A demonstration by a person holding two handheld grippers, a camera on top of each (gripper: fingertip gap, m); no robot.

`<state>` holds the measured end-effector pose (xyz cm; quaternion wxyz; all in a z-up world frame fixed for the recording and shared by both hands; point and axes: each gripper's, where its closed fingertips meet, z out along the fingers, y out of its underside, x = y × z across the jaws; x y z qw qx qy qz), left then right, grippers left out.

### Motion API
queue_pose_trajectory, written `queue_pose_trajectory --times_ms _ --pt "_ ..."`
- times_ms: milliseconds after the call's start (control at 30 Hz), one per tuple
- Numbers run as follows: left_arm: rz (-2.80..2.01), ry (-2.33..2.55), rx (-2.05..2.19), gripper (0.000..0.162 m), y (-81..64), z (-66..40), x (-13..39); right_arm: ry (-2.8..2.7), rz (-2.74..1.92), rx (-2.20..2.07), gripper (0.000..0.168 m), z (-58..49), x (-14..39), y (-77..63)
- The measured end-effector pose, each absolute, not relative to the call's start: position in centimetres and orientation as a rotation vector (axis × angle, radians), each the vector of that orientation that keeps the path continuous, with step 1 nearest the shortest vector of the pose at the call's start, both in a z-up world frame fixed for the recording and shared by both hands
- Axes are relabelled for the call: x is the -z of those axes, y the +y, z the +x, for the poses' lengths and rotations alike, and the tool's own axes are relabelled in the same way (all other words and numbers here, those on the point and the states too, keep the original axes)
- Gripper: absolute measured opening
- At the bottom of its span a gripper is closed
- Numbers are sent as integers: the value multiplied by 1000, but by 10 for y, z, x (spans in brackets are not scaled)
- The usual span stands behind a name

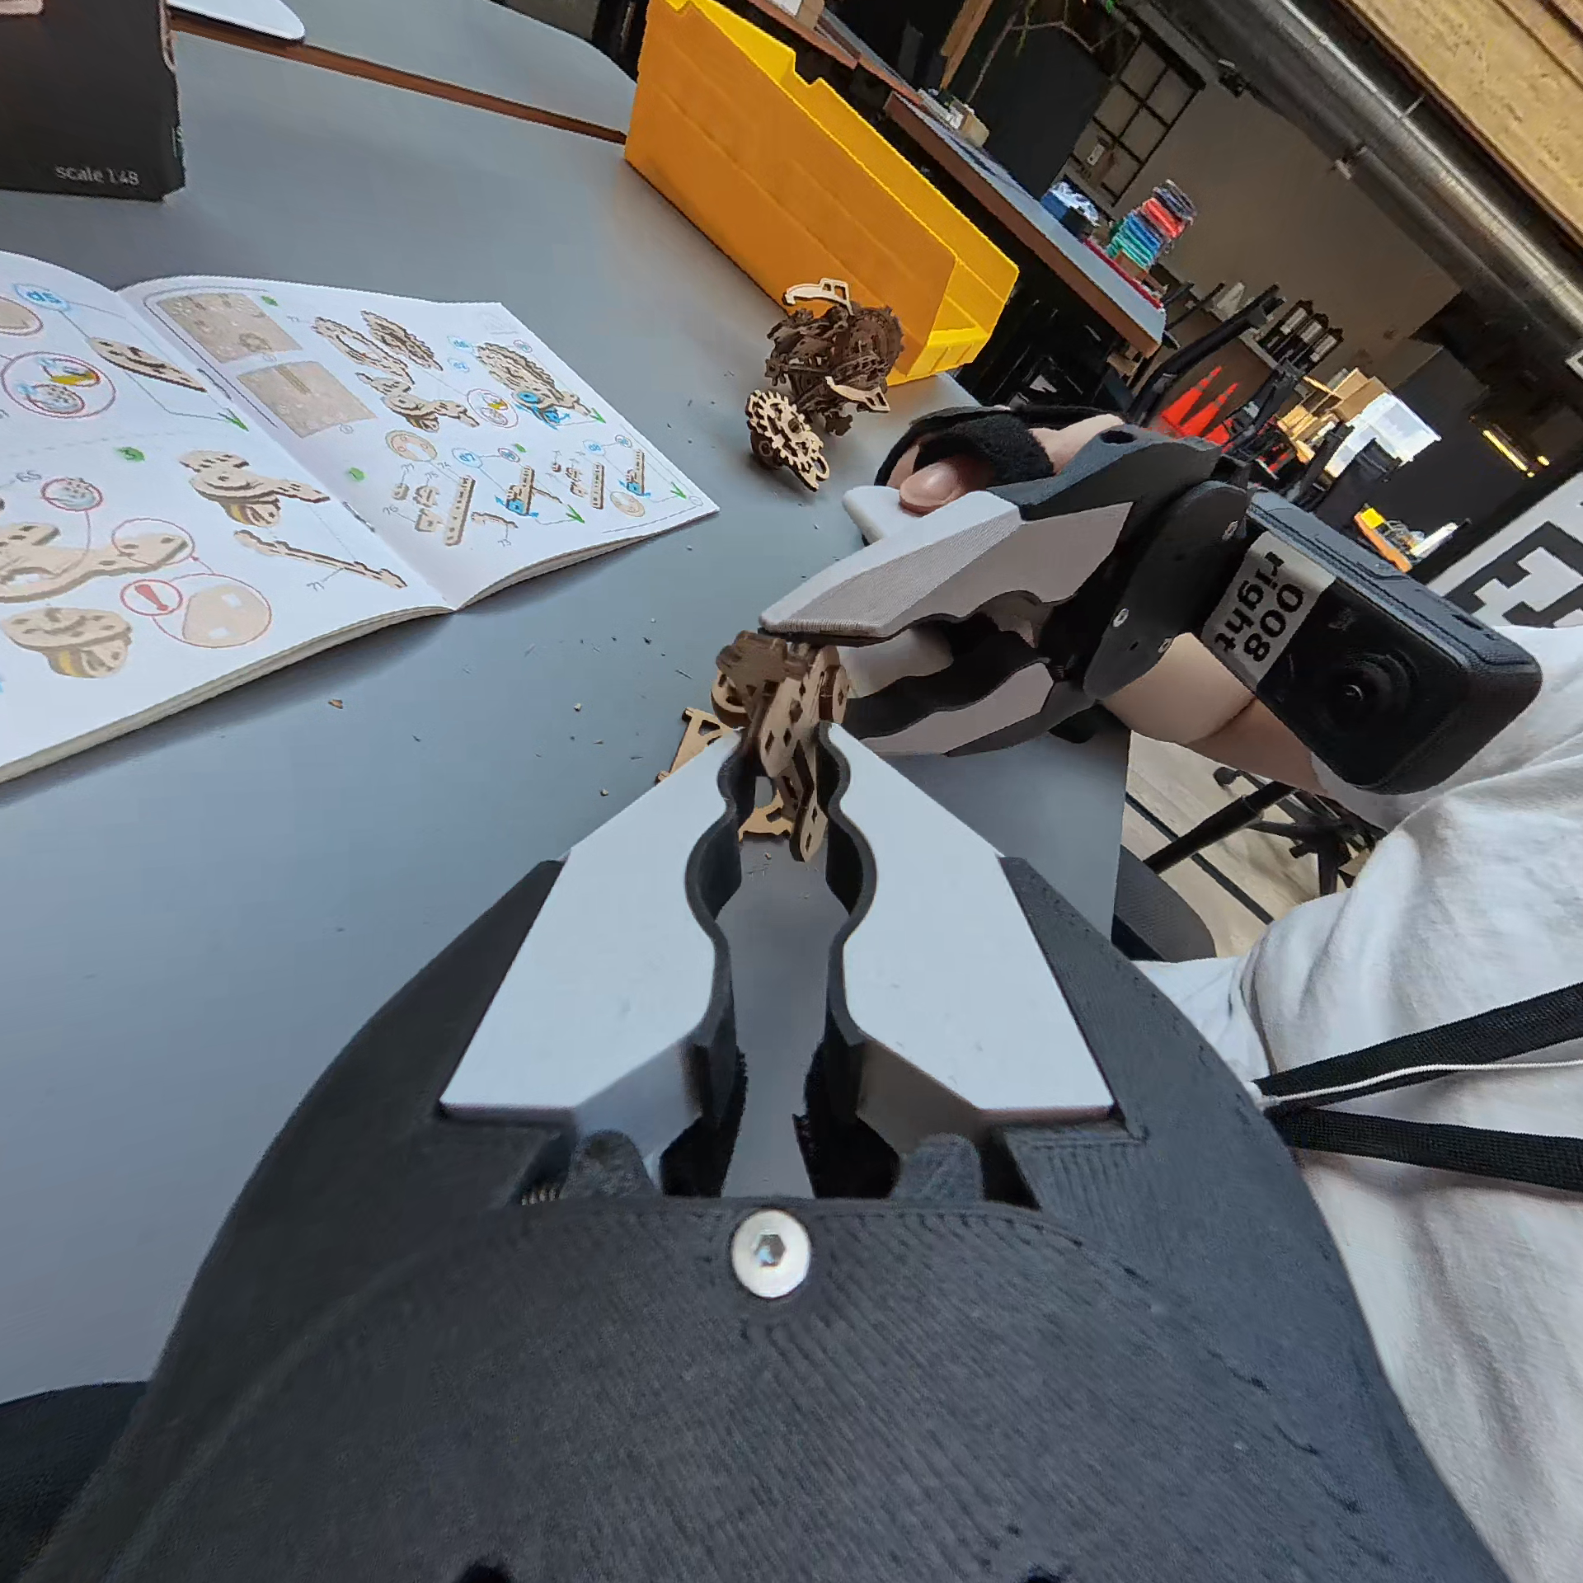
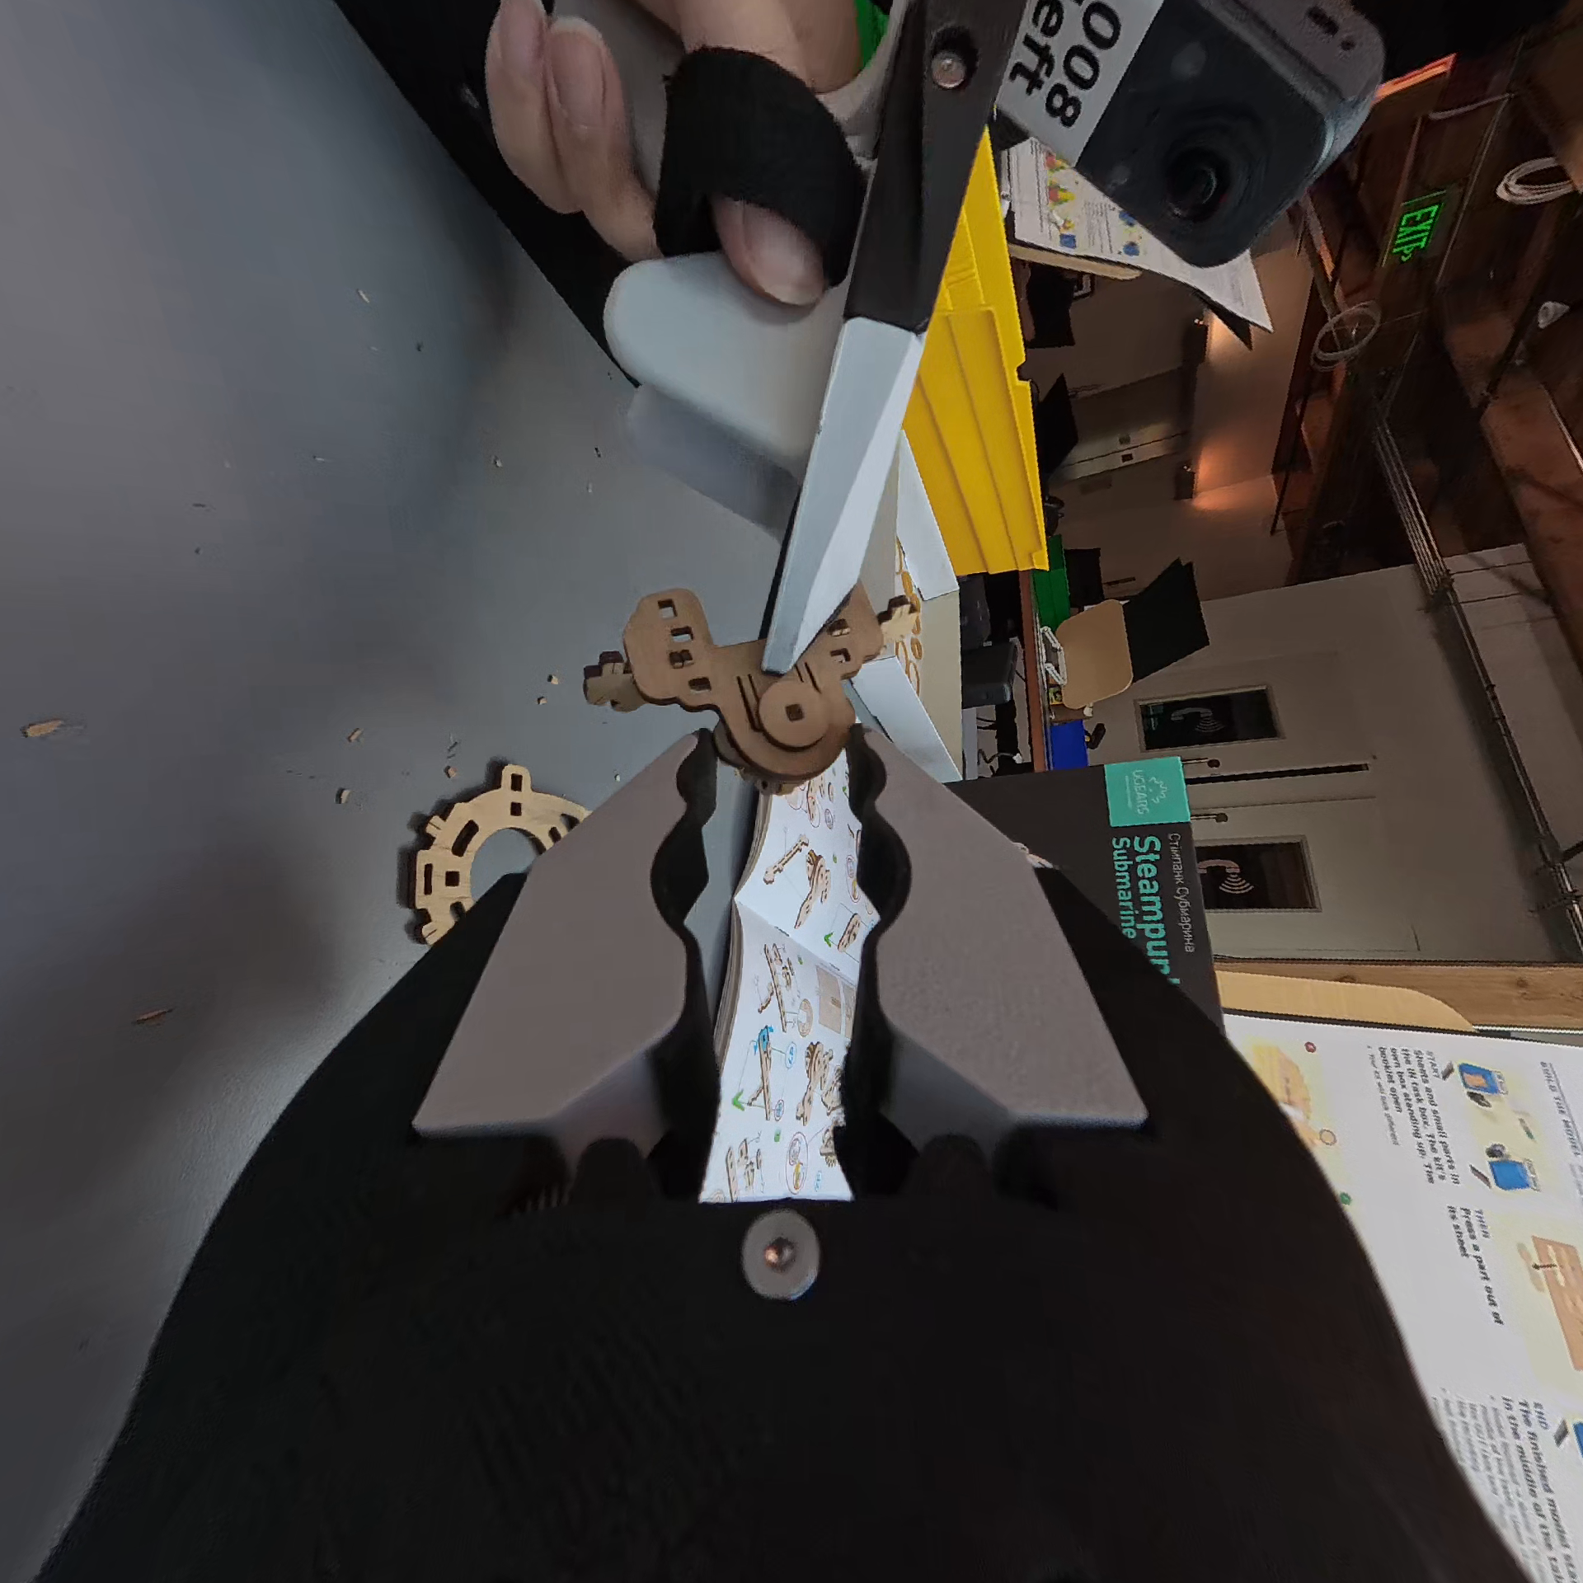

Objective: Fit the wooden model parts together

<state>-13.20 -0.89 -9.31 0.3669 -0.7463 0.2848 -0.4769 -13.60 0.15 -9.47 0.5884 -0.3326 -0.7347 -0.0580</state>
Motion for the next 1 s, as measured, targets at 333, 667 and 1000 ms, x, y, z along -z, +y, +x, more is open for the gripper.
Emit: queue_pose_trajectory --times_ms 333,667,1000 --pt "-1985 682 1061 8 1 -158 95 -1702 -1052 -103 31 -122 106 22" --pt "-2026 192 1603 8 -4 -148 86 -1713 -1178 -487 28 -122 105 3" --pt "-2385 1107 1500 8 -58 -143 104 -1658 -1448 -1322 29 -120 86 -37"
